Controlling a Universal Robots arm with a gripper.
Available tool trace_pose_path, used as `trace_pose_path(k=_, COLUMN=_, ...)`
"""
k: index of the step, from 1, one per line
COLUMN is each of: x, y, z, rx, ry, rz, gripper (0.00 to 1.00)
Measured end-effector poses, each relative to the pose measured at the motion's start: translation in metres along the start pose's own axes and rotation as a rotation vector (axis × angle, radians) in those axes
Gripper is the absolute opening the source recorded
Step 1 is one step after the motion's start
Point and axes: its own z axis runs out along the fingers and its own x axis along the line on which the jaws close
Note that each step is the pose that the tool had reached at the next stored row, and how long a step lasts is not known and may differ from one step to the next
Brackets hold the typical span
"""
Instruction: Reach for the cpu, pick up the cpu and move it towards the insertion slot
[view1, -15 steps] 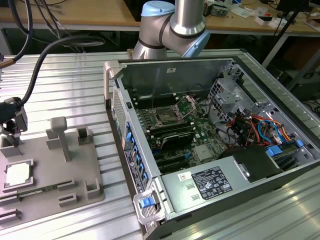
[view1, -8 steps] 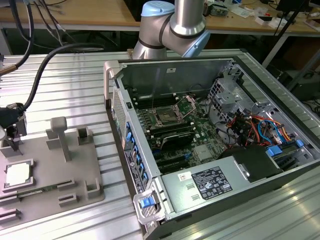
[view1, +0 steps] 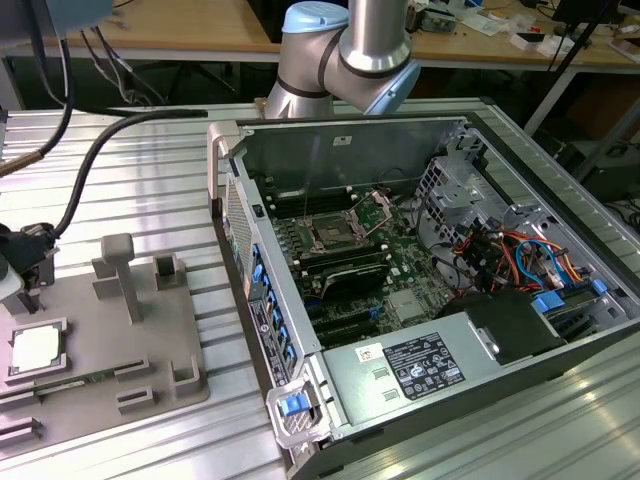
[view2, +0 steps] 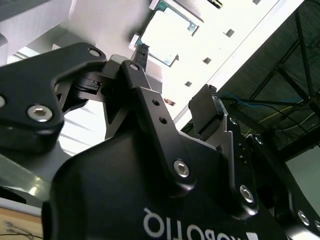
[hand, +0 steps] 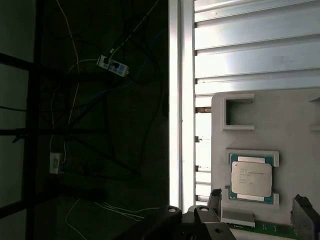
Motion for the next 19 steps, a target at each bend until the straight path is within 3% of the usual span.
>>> trace_pose_path(k=3, x=0.0, y=-0.0003, z=0.0068, rx=0.0001, ry=0.0001, rz=0.0, gripper=0.61)
trace_pose_path(k=19, x=0.0, y=-0.0003, z=0.0079, rx=0.0001, ry=0.0, rz=0.0, gripper=0.61)
